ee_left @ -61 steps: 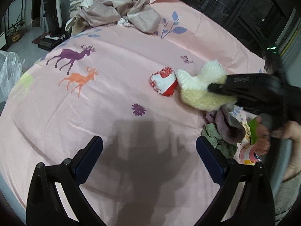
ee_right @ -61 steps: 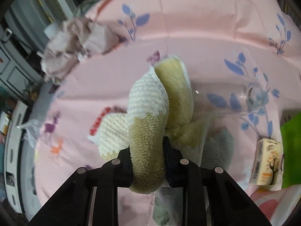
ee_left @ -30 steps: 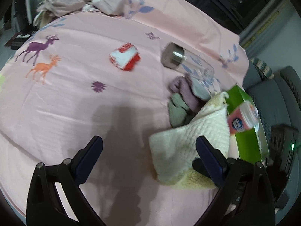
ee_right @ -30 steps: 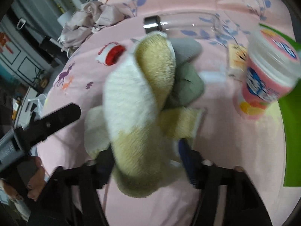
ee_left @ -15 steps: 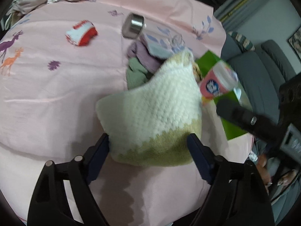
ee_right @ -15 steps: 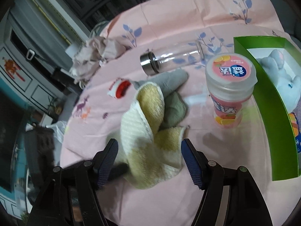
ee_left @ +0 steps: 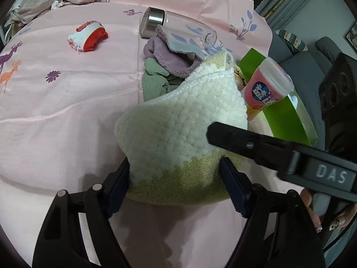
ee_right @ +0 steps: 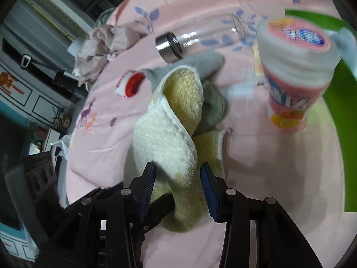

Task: Organize soft objects

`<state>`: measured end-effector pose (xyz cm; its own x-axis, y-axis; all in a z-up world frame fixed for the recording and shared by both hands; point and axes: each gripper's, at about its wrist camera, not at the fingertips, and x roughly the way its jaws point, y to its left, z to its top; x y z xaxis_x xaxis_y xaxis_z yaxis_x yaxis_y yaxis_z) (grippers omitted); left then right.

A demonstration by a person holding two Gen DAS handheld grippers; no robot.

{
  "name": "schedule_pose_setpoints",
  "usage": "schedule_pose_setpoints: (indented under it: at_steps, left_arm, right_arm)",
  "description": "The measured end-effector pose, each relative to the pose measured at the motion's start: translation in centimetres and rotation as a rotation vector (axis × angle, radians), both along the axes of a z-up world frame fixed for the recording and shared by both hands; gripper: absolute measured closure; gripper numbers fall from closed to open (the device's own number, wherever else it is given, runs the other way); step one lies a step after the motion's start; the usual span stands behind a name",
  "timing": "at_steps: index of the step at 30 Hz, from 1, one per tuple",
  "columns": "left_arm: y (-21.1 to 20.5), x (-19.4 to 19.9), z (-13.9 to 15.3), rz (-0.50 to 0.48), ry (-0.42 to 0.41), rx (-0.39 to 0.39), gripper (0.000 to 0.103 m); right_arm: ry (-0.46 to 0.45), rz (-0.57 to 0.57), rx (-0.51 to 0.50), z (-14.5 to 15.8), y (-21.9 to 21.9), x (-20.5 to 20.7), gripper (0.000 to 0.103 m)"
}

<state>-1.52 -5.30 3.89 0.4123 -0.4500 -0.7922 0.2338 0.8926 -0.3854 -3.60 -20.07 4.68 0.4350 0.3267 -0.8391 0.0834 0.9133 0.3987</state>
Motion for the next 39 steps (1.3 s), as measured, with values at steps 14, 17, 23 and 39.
schedule_pose_setpoints:
  at_steps: [14, 17, 23, 39]
  left_arm:
    - [-0.7, 0.0, -0.4, -0.012, -0.029, -0.022, 0.048]
    - [-0.7, -0.1, -0.4, -0.018, -0.044, -0.035, 0.051]
    - [-1.0, -0.8, 0.8, -0.029, -0.099, -0.027, 0.056]
    - [-6.2, -3.6, 10.3, -0.122, -0.427, -0.011, 0.056]
  right_arm:
    - [0.047, 0.025, 0.011, -2.4, -0.6, 0.7, 0.049]
    - [0.04, 0.049, 0.045, -2.5, -0.6, 0.6, 0.05]
    - [0.024, 0.064, 0.134, -1.9, -0.5, 0.4, 0.058]
    - [-0.302, 0.007, 0.156, 8.1, -4.3, -3.5, 0.058]
